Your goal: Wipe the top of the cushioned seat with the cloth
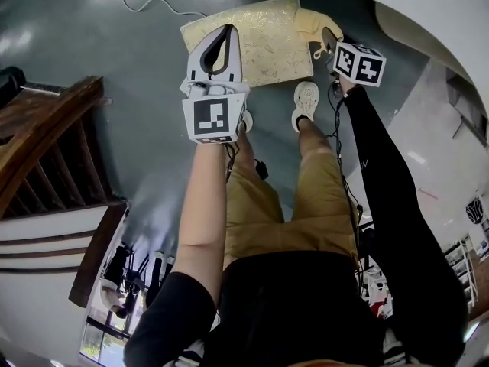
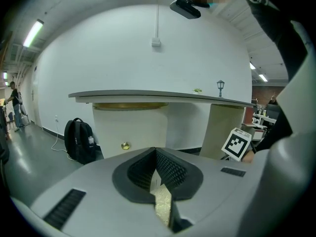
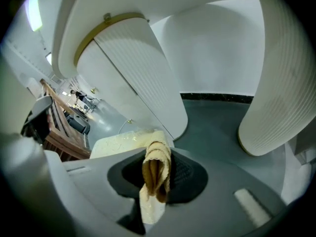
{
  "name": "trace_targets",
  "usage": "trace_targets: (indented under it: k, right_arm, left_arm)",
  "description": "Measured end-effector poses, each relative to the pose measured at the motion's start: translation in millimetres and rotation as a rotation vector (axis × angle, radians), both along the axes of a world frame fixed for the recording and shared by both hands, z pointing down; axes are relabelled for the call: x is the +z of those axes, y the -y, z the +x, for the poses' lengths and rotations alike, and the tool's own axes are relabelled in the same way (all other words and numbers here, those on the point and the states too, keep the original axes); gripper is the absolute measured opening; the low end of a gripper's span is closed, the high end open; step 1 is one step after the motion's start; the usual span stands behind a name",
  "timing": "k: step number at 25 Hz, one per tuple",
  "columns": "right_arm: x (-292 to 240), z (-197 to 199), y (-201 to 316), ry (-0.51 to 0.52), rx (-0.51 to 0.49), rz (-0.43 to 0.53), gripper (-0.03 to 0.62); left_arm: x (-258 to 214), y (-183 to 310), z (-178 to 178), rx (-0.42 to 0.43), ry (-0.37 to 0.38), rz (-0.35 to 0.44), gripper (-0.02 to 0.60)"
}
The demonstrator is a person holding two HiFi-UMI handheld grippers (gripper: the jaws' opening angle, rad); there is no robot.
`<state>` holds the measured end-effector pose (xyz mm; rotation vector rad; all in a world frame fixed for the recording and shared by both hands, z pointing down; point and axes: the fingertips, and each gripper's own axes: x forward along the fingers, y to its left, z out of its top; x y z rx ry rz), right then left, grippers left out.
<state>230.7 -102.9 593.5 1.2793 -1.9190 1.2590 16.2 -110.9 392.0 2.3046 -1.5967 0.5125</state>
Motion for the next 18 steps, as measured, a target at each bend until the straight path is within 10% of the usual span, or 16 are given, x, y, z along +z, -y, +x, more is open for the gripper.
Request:
trace_targets:
  k: [9,18]
  right_arm:
    - [-59,-128,-31,0.172,-0.107,0.135,0.061]
    - [-61,-324,-100,0.362,-0.297,0.054,0.061]
  left_arm:
    - [-4,-22,-71,0.017,-0.016,-0.008,0.008]
    - [4,-57,-161,0.001,-0.013,-0.035,0.008]
